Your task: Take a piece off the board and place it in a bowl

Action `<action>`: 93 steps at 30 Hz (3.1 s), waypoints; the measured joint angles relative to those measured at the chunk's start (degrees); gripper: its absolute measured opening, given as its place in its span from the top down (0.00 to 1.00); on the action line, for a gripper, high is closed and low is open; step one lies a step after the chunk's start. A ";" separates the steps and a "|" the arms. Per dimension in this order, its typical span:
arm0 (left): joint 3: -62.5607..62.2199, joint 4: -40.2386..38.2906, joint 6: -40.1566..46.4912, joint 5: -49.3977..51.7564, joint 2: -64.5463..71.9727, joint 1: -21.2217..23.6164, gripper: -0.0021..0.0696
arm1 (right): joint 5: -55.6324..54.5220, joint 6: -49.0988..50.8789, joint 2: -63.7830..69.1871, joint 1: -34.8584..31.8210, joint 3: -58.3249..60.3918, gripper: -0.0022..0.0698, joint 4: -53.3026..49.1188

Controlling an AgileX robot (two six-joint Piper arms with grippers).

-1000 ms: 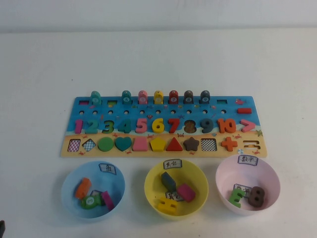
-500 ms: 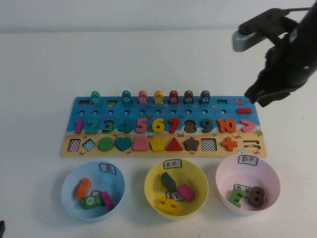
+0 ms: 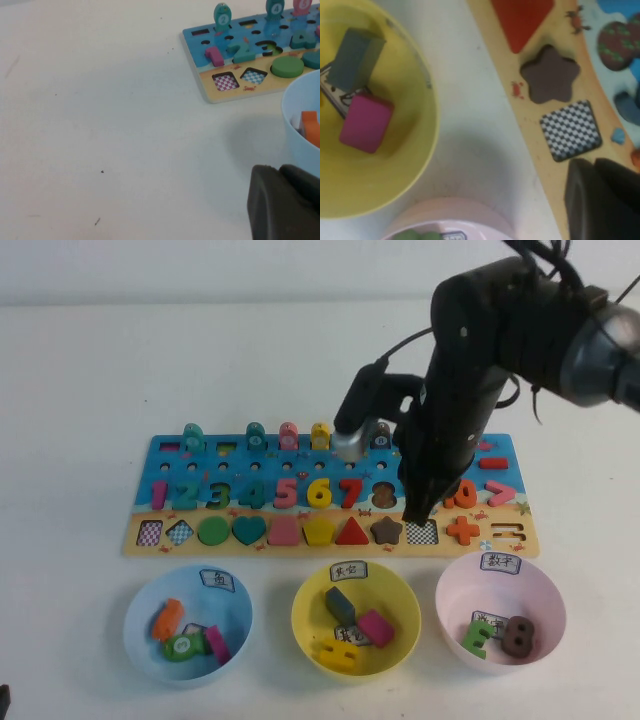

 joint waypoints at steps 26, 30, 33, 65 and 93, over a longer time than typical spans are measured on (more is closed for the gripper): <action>0.00 0.00 0.00 0.10 0.00 0.00 0.98 | -7.85 -19.11 7.28 0.50 -0.02 0.43 3.89; 0.00 0.00 0.00 0.10 0.00 0.00 0.98 | -8.90 -19.26 8.46 0.50 -0.02 0.43 3.78; 0.00 0.00 0.00 0.10 0.00 0.00 0.98 | -9.94 -19.26 9.19 0.50 -0.02 0.43 3.78; 0.00 0.00 0.00 0.10 0.00 0.00 0.98 | -7.81 -19.30 7.65 0.50 -0.02 0.58 0.98; 0.00 0.00 0.00 0.10 0.00 0.00 0.98 | -0.21 -16.55 -4.21 16.18 0.49 0.58 2.75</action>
